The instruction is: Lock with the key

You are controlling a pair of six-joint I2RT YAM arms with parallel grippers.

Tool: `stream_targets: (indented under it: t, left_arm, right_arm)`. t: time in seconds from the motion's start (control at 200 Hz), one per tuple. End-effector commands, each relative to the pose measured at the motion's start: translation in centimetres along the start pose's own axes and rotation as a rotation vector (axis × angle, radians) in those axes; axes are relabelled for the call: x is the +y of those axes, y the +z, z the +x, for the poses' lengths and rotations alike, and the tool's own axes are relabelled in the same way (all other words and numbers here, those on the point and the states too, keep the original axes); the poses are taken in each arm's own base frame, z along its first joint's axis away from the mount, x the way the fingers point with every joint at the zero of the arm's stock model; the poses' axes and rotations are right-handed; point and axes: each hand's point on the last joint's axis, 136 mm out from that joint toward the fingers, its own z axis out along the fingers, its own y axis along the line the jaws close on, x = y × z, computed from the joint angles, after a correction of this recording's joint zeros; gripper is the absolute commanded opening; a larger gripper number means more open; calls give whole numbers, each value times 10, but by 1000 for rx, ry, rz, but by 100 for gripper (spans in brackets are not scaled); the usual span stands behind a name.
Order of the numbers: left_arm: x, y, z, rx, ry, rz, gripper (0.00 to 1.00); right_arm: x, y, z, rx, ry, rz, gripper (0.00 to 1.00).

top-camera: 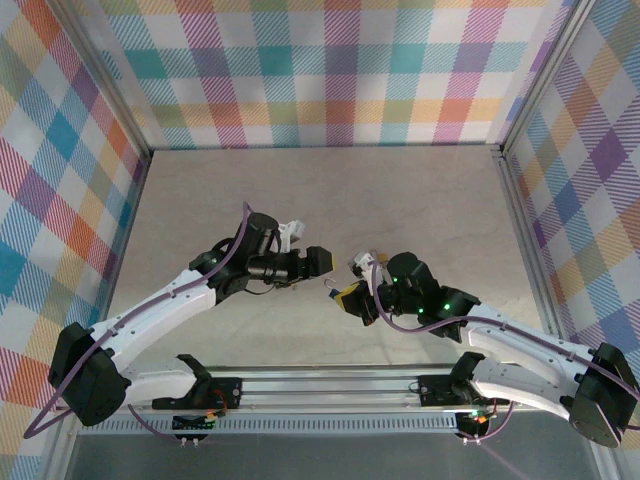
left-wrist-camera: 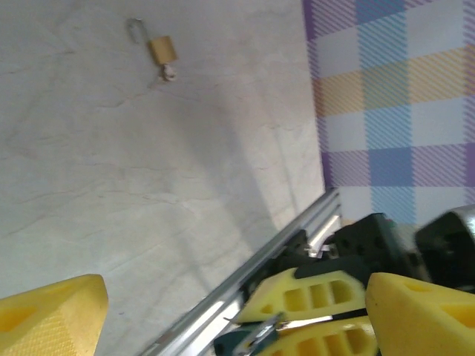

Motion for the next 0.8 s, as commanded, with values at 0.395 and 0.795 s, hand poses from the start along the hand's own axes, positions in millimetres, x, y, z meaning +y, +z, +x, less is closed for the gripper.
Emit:
stream_targets:
  t: [0.395,0.795]
  left_arm:
    - [5,16,22,256,-149,50,77]
    - [-9,21,18,287,-148,119,60]
  right_arm:
    - [7,-6,-22,-56,-73,9,0]
    - [7,-4,-22,-48,-77,8,0]
